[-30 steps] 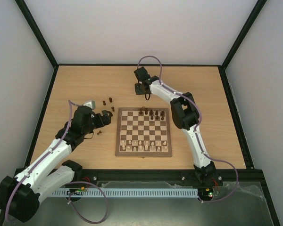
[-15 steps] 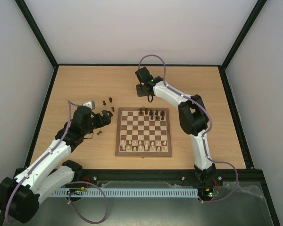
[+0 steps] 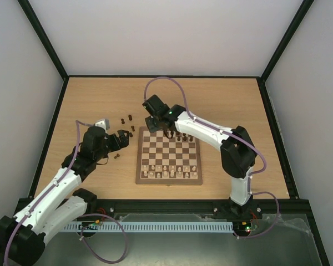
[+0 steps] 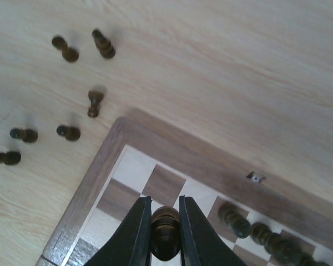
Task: Set up the chess pieces on the board
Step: Place the chess piece on the chessboard.
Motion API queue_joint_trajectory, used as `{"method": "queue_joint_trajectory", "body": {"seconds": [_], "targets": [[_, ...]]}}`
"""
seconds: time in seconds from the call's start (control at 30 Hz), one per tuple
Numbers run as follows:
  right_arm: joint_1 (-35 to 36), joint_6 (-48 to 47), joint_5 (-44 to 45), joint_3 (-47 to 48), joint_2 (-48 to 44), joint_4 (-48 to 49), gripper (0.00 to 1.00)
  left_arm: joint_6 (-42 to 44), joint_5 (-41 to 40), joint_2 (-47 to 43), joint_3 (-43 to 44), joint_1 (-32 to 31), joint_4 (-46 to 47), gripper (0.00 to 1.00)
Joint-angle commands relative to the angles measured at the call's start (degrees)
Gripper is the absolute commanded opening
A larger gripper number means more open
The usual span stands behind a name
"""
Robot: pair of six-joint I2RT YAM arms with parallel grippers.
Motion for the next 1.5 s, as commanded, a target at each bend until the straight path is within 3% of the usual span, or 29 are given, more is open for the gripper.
{"method": "queue_joint_trajectory", "body": {"seconds": [0.0,0.5,1.47], "targets": [[1.60,1.70,1.75,-0.91,2.17,-4.04,0.08,-0.40,-0.54,-1.17,-0.59,-0.31,-1.65,1.00],[1.80,5.55,4.07,-7.49,2.71,0.92,0.09,-0.38,-0.74,-1.64,-0.70,-0.31,-2.46,0.99],[0.59,6.78,8.21,-6.71,6.76,5.55,0.09,-0.39,-0.91,-2.03,-1.05,-0.31,-2.56,0.99]]}}
